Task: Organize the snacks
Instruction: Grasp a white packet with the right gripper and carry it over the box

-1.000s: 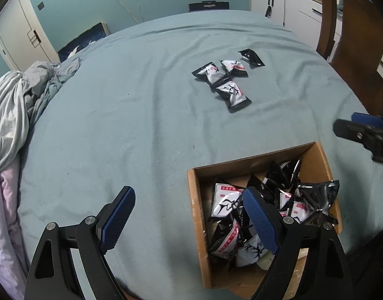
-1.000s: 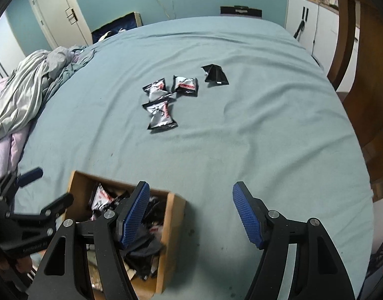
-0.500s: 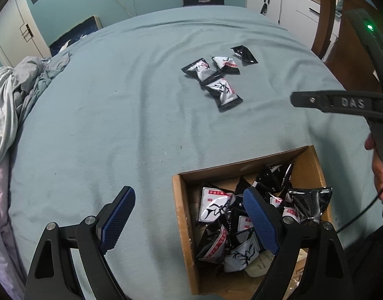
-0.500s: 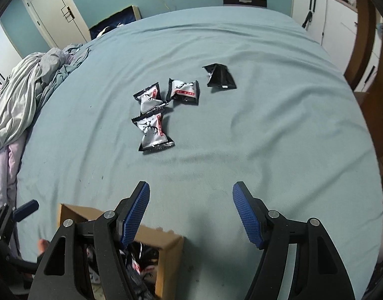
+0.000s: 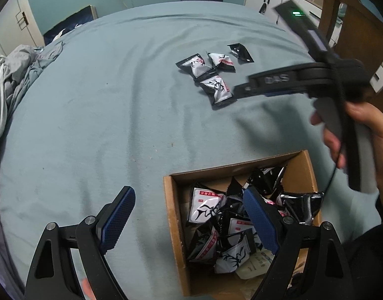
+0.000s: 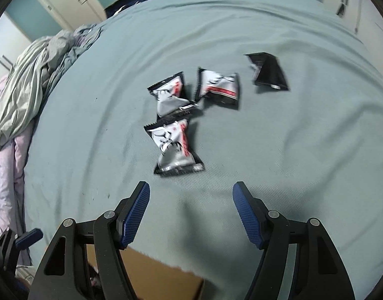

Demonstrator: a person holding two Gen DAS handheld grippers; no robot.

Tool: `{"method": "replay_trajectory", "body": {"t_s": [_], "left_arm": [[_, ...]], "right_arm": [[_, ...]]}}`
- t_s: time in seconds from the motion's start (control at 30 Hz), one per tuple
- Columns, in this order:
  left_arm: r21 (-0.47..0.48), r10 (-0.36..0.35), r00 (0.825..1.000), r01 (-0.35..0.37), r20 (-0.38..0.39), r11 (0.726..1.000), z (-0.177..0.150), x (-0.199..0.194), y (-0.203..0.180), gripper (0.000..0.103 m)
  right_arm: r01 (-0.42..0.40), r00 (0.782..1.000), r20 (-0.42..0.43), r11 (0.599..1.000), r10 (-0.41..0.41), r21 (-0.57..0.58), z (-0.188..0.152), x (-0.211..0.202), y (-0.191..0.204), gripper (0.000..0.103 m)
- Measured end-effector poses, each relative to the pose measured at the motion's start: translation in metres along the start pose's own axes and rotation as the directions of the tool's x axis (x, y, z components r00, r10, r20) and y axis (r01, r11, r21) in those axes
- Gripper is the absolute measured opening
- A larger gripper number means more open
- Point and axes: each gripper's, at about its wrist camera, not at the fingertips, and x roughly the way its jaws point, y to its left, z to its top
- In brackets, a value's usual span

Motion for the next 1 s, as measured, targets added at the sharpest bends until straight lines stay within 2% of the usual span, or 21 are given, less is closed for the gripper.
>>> {"method": "replay_trajectory", "body": {"t_s": [0.1,0.27,0.47,0.53,0.57,0.63,0.83,1.0], "left_arm": [[-0.008,-0.003,1.000,0.003,-0.001,1.000,0.000,0.001,0.002,0.089],[-0.025,-0.006,1.000,0.006,-0.006,1.000,0.002,0.003,0.005,0.089],[-0.042,-0.007,1.000,0.007,-0.010,0.999,0.003,0.004,0.007,0.089],[-0.045,-0.003,1.000,0.002,-0.008,0.999,0.005,0.005,0.010,0.089],[-0.049,-0.001,1.000,0.001,-0.007,0.999,0.006,0.005,0.011,0.089],[-0.052,0.002,1.000,-0.002,-0.003,0.999,0.006,0.004,0.012,0.089],[-0.044,0.024,1.000,-0.023,0.009,0.999,0.004,0.003,0.011,0.089],[-0.036,0.045,0.999,-0.044,0.020,0.998,0.003,0.001,0.012,0.089]], "right_arm": [[-0.010,1.000,-0.025,1.000,0.010,-0.008,0.014,0.020,0.002,0.068],[-0.046,0.998,-0.036,0.998,0.048,0.050,0.034,0.049,0.000,0.068],[-0.014,0.998,-0.067,1.000,0.013,-0.014,0.046,0.063,0.010,0.068],[-0.026,0.998,-0.059,0.999,0.025,-0.026,0.047,0.063,0.011,0.067],[-0.034,0.998,-0.055,0.999,0.032,-0.028,0.047,0.063,0.013,0.064],[-0.047,0.997,-0.056,0.998,0.046,-0.030,0.046,0.064,0.012,0.030],[-0.037,0.999,-0.002,0.998,0.037,-0.042,0.038,0.049,0.013,0.029],[-0.035,0.998,0.055,0.999,0.037,-0.031,0.020,0.015,0.014,0.029]]}}
